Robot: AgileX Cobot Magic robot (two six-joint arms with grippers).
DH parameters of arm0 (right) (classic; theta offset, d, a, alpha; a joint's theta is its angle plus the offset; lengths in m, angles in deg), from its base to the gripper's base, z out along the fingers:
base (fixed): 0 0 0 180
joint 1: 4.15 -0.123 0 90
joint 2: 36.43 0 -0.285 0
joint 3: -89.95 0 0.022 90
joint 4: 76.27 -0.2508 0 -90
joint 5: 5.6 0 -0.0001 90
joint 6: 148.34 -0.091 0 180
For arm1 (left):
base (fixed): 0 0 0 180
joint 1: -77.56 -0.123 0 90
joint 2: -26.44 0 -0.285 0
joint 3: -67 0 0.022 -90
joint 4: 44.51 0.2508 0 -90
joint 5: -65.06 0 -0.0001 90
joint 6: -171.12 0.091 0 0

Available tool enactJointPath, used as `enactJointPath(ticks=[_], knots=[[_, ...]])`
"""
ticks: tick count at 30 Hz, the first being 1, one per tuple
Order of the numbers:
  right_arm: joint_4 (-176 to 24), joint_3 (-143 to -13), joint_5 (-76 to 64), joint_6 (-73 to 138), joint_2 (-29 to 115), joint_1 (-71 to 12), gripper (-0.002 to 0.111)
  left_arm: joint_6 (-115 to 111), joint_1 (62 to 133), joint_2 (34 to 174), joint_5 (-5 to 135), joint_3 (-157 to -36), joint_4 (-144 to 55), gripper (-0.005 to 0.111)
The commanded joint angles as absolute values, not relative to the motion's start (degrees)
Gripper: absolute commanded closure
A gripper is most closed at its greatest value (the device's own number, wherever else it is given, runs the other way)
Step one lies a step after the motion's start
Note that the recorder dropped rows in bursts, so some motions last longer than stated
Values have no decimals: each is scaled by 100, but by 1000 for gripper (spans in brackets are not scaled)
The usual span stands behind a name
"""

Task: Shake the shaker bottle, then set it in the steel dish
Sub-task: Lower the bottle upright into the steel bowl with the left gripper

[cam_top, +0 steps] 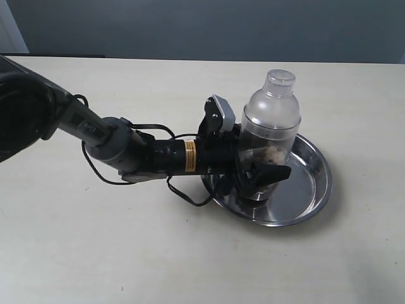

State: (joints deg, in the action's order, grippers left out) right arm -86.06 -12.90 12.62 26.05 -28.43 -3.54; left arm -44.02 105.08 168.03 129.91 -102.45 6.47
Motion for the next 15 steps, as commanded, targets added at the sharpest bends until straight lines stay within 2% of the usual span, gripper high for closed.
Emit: enactJointPath(ticks=[1,15], knots=[[-8600,-1284,1193,2641,-2865,-365,109,-4295,10507,16812,13379,-10211,499,35],[-8600,-1284,1193,2641,-2865,-365,109,-3342,10507,16812,13502,-10211,273,35]])
